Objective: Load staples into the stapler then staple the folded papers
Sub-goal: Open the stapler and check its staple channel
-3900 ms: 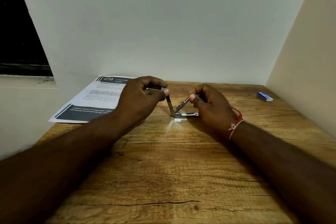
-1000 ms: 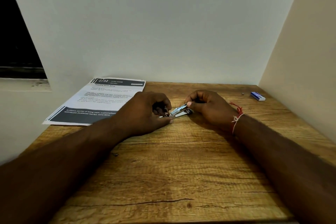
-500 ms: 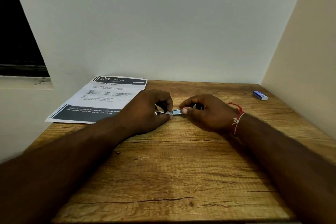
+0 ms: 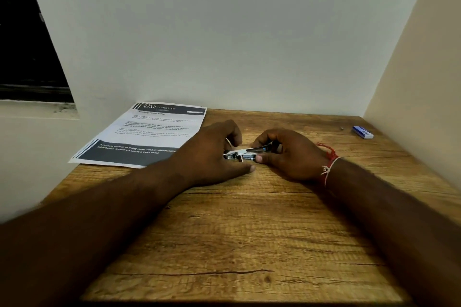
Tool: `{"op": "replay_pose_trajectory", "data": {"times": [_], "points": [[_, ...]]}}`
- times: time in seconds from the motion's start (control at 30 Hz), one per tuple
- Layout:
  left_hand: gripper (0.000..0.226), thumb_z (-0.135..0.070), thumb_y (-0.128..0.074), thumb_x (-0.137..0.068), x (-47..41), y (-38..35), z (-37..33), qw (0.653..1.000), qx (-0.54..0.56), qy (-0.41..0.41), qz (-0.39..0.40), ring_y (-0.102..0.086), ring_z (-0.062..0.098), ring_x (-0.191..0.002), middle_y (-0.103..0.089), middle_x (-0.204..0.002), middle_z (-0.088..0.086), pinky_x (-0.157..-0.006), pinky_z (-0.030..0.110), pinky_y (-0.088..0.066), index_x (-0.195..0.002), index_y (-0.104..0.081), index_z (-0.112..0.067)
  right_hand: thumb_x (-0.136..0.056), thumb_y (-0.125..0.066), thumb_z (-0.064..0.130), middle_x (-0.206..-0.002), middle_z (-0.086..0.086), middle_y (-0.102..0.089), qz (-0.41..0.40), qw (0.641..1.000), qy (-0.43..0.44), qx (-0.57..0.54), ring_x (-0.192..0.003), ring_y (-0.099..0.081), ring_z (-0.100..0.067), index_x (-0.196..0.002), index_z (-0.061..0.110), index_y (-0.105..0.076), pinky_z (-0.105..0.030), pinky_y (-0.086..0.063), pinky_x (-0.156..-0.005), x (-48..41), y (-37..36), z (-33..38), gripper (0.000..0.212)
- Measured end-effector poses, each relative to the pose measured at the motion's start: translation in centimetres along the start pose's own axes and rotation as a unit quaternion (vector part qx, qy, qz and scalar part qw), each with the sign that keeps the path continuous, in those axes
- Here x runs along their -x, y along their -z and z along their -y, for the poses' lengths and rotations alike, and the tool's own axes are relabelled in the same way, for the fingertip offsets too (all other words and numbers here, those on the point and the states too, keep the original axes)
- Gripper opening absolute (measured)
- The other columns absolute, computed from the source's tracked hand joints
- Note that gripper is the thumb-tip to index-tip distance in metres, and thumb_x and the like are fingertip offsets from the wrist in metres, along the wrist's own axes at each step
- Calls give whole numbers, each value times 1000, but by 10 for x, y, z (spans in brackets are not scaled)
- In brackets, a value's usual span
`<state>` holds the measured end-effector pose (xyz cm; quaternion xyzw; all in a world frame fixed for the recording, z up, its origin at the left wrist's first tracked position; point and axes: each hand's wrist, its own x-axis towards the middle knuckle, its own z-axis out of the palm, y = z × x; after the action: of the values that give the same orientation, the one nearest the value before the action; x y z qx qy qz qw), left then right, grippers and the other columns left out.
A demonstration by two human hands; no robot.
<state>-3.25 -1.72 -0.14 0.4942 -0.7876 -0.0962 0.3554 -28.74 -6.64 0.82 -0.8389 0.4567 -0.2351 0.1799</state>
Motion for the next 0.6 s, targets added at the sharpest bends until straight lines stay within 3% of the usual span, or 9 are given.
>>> {"op": "replay_pose_trajectory", "data": {"times": [0.1,0.17,0.27,0.37,0.5,0.6], "points": [[56,-62,-97,-74,0,-4,0,999,-15,39,-2,-70,-1,-93,-71,-102,-17,-84,28,-63,-114,-67,-37,-96,-84,35,-104,14,-76,-22,1000,2,-13,-97,-68,-3,-105,36,-77,-24,-47,-74,-1,-2,-2,11],[47,-60,-95,-76,0,-2,-2,998,-25,60,-4,-70,0,-94,-71,-101,-18,-86,31,-63,-110,-73,-37,-96,-84,34,-101,12,-76,-39,999,5,-16,-92,-68,-3,-102,35,-77,-24,-47,-72,-1,-2,-2,9],[34,-54,-96,-80,0,1,-5,998,-22,59,-1,-69,0,-91,-72,-97,-17,-81,28,-60,-102,-79,-35,-97,-84,33,-99,13,-75,-43,999,9,-8,-83,-65,4,-103,34,-77,-21,-45,-68,-1,0,0,10],[32,-50,-97,-80,-1,2,-6,999,-18,45,-7,-69,1,-87,-72,-95,-18,-77,27,-58,-102,-78,-36,-96,-86,30,-94,16,-76,-49,999,18,-9,-83,-64,14,-104,32,-76,-9,-41,-64,-1,2,1,13],[38,-45,-101,-78,0,6,-4,999,16,38,-5,-74,3,-87,-76,-98,-18,-76,22,-60,-105,-77,-35,-91,-90,26,-92,15,-79,-69,997,24,-28,-84,-67,9,-100,30,-78,-5,-47,-68,-1,3,-1,15],[37,-38,-101,-81,-1,7,-1,999,31,39,-8,-74,-3,-81,-76,-89,-25,-73,14,-57,-109,-78,-33,-94,-88,25,-92,14,-79,-87,995,35,-37,-83,-67,8,-101,29,-80,-4,-47,-68,-3,3,-1,11]]}}
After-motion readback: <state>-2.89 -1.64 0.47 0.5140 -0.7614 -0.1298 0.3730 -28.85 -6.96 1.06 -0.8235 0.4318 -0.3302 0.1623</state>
